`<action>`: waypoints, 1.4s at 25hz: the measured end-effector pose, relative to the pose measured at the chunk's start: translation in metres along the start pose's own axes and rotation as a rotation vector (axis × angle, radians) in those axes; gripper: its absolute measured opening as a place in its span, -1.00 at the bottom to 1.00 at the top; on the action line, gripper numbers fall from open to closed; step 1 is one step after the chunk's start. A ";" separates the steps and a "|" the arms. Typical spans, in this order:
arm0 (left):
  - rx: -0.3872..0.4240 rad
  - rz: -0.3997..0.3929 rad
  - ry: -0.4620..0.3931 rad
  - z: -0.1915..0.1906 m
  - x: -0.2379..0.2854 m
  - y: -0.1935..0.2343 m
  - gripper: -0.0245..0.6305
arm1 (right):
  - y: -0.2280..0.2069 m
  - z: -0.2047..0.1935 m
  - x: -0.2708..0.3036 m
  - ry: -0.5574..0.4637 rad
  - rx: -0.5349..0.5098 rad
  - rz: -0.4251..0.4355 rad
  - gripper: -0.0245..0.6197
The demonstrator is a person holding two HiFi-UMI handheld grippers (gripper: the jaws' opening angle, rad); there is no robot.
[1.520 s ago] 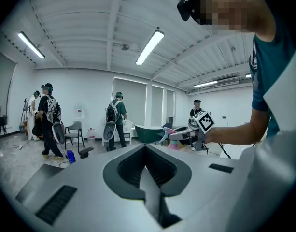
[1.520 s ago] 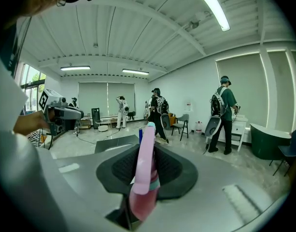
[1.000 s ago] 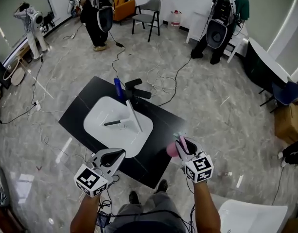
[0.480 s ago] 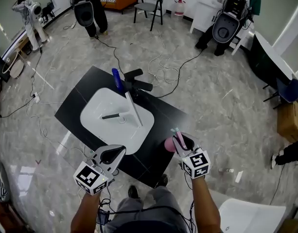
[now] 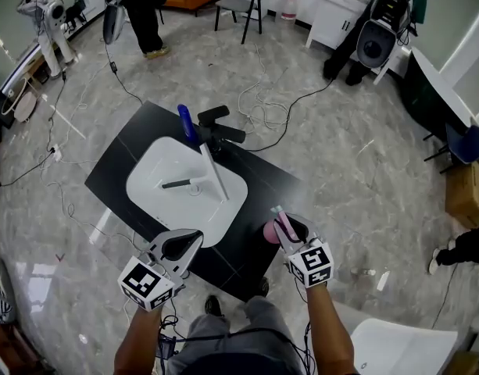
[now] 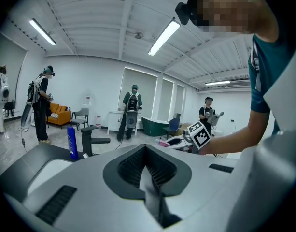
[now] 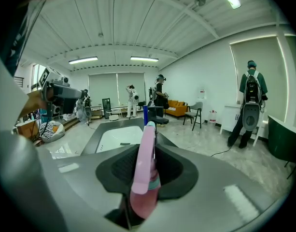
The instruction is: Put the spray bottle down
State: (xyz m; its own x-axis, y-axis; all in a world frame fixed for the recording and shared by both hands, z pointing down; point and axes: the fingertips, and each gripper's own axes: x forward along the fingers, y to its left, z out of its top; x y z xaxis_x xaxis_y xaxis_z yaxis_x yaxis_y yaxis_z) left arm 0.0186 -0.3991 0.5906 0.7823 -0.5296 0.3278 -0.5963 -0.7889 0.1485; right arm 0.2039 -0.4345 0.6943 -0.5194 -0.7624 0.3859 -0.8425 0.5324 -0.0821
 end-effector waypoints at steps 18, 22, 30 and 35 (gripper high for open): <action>0.064 0.008 -0.013 0.032 -0.053 0.011 -0.92 | 0.026 0.051 -0.026 -0.032 -0.041 -0.051 -0.41; 0.078 0.027 -0.017 0.036 -0.079 0.016 -0.92 | 0.038 0.074 -0.037 -0.062 -0.070 -0.074 -0.41; 0.110 0.060 -0.057 0.066 -0.133 0.019 -0.92 | 0.080 0.149 -0.076 -0.145 -0.155 -0.106 -0.64; 0.134 0.065 -0.083 0.083 -0.161 0.014 -0.92 | 0.119 0.192 -0.101 -0.185 -0.193 -0.092 -0.78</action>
State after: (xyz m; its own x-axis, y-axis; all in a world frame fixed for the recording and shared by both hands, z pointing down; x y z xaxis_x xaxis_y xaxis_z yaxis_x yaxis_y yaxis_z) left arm -0.1013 -0.3511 0.4621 0.7586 -0.6002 0.2534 -0.6208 -0.7839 0.0018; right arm 0.1291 -0.3648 0.4694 -0.4742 -0.8555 0.2079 -0.8537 0.5045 0.1289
